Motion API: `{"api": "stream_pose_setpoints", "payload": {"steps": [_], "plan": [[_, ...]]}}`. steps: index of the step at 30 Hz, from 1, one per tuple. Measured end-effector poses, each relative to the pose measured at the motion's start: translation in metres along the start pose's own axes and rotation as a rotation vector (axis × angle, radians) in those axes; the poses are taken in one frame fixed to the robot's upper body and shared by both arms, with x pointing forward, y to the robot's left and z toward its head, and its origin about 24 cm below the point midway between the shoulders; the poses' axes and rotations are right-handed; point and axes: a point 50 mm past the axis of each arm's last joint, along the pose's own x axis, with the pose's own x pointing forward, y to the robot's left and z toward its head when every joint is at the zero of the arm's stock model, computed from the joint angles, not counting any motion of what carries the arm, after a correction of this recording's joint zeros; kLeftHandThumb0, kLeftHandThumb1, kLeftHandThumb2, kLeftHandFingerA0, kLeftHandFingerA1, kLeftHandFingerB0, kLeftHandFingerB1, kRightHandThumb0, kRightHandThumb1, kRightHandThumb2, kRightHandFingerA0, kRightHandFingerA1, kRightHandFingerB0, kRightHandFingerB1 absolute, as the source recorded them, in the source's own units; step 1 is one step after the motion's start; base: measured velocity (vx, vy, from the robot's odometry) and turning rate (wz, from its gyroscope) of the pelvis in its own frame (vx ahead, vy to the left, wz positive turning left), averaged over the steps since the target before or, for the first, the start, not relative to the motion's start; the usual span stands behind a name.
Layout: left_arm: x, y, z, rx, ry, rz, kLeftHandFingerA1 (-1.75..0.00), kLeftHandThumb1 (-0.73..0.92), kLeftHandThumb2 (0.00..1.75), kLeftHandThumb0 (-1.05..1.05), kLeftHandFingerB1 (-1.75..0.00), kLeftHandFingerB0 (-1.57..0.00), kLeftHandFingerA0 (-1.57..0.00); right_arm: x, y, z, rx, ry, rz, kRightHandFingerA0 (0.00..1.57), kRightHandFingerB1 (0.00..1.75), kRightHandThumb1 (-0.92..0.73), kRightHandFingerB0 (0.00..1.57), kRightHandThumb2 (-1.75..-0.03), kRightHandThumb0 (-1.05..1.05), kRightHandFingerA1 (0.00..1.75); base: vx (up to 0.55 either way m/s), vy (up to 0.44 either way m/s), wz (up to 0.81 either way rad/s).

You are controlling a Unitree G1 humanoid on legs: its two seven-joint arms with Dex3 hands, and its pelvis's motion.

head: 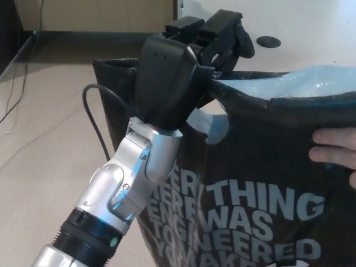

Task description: A person is holding a plastic bag and the robot extends its left hand to grab the bag by hooking its thumb into the holes at the top and brings its hand down by its side. Then it extends its arm again to hand the plastic bag back to the person.

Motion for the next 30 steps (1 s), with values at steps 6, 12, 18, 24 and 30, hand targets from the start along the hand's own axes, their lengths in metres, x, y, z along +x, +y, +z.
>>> {"api": "stream_pose_setpoints", "payload": {"steps": [6,12,18,24,30], "plan": [[-0.013,0.004,-0.011,0.030,0.029,-0.011,-1.75,0.68,0.79,-0.07,-1.43,-0.68,-0.87,-0.001,0.001,-0.002,0.003,0.005,0.000,0.75,0.43,-0.67,0.64,-0.60,-0.30,0.65,0.00,0.000,0.00],[-0.024,0.016,-0.022,0.062,0.055,-0.014,-1.47,0.54,0.97,-0.02,-1.28,-0.87,-1.23,-0.001,0.000,-0.002,0.006,0.007,-0.002,0.72,0.43,-0.68,0.64,-0.61,-0.32,0.57,0.00,0.000,0.00],[-0.038,0.039,-0.044,0.135,0.086,-0.007,-1.42,0.58,0.97,-0.08,-1.18,-0.86,-1.24,-0.001,0.000,-0.002,0.005,0.006,0.000,0.73,0.42,-0.68,0.63,-0.61,-0.32,0.57,0.00,0.000,0.00],[-0.058,0.060,-0.064,0.208,0.121,-0.024,-1.75,0.65,0.94,-0.05,-1.45,-0.72,-0.89,0.000,0.000,0.000,0.000,0.000,0.001,0.76,0.43,-0.68,0.64,-0.61,-0.32,0.62,0.00,0.000,0.00],[-0.093,0.081,-0.076,0.248,0.165,-0.058,-1.43,0.50,1.10,-0.05,-1.17,-0.89,-1.26,0.001,0.000,0.002,-0.001,-0.007,0.000,0.77,0.43,-0.67,0.66,-0.60,-0.31,0.66,0.00,0.000,0.00]]}}
